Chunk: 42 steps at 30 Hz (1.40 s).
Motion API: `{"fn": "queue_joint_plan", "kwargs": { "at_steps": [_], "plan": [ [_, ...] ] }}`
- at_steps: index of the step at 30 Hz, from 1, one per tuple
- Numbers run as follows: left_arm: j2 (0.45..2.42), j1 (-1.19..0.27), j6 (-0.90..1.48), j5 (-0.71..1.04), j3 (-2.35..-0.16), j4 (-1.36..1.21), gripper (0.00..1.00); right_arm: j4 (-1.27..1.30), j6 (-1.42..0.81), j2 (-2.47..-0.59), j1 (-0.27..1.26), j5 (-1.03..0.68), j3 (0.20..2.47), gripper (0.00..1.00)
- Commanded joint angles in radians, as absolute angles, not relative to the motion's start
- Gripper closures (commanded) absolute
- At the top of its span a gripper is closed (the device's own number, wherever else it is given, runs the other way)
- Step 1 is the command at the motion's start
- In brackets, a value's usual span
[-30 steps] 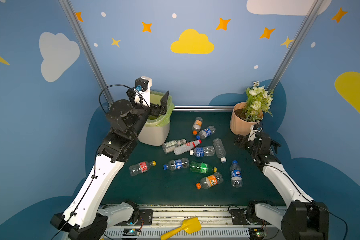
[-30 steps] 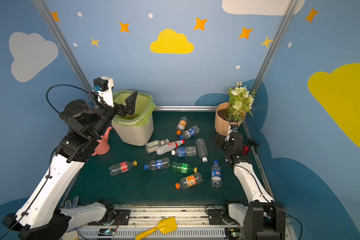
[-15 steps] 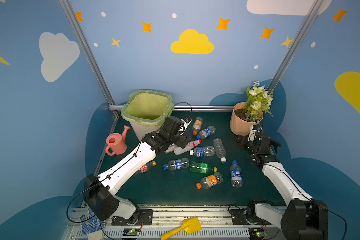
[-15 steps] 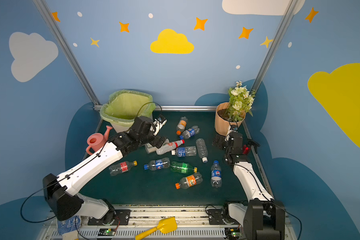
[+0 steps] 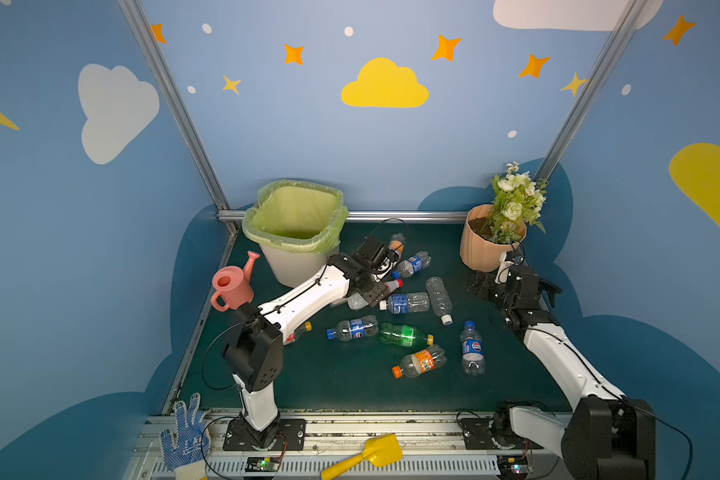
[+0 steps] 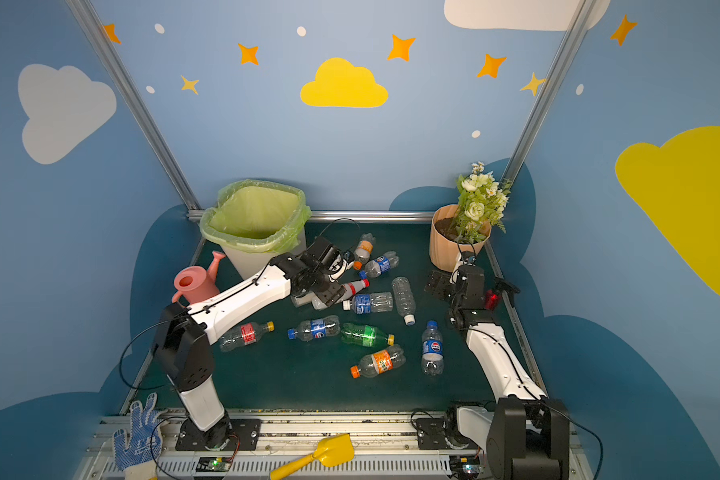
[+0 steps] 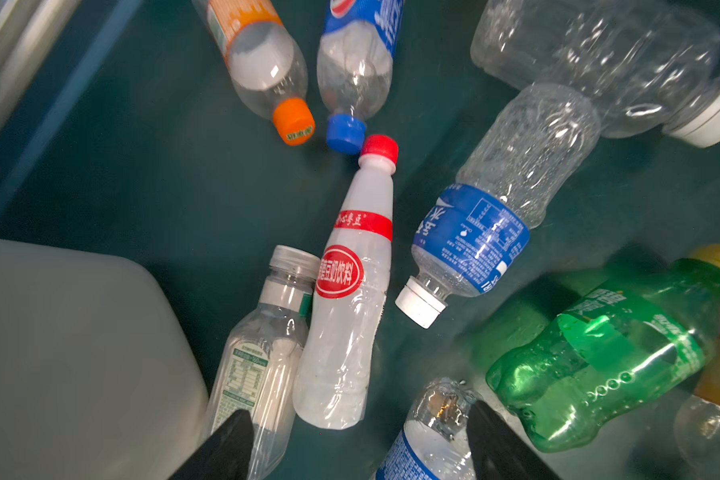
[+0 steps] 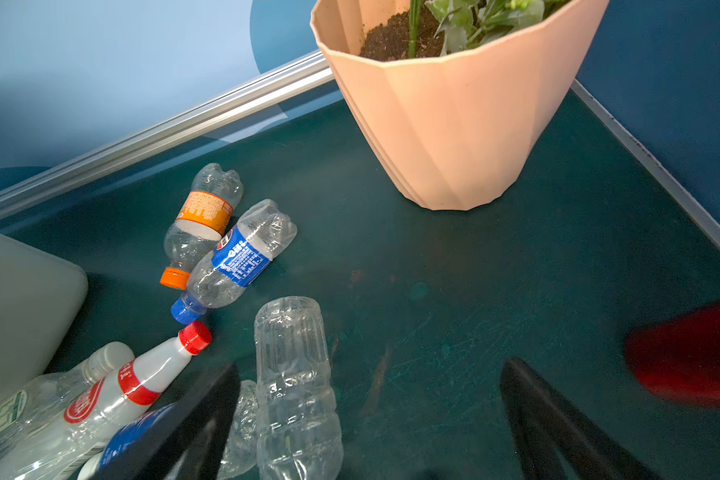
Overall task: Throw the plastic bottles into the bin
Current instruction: 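Lower the left gripper onto the red-banded white bottle among the pile and grasp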
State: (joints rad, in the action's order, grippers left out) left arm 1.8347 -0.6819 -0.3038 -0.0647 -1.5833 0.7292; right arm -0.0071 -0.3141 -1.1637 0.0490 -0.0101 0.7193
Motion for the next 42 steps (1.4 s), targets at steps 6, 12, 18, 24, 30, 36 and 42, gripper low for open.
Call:
{"fn": "queue_joint_plan", "kwargs": {
  "at_steps": [6, 12, 18, 24, 30, 36, 42],
  "plan": [
    [1.954, -0.685, -0.337, -0.098, -1.639, 0.817, 0.22, -0.009, -0.325, -1.182, 0.048, -0.004, 0.716, 0.03],
    [2.03, -0.685, -0.332, -0.14, -1.696, 0.807, 0.26, -0.007, -0.325, -1.191, 0.048, -0.008, 0.719, 0.03],
    [2.061, -0.682, -0.33, -0.163, -1.707, 0.774, 0.27, -0.016, -0.314, -1.187, 0.048, 0.001, 0.718, 0.03],
    [2.102, -0.677, -0.337, -0.144, -1.724, 0.781, 0.31, -0.014, -0.313, -1.187, 0.048, 0.003, 0.718, 0.03],
    [2.124, -0.672, -0.342, -0.134, -1.721, 0.773, 0.36, -0.016, -0.31, -1.19, 0.047, 0.007, 0.719, 0.03],
    [2.148, -0.668, -0.35, -0.117, -1.725, 0.773, 0.37, -0.012, -0.31, -1.193, 0.048, 0.005, 0.721, 0.03],
    [2.161, -0.665, -0.35, -0.101, -1.721, 0.772, 0.42, -0.015, -0.309, -1.197, 0.048, 0.006, 0.718, 0.03]
  ]
}}
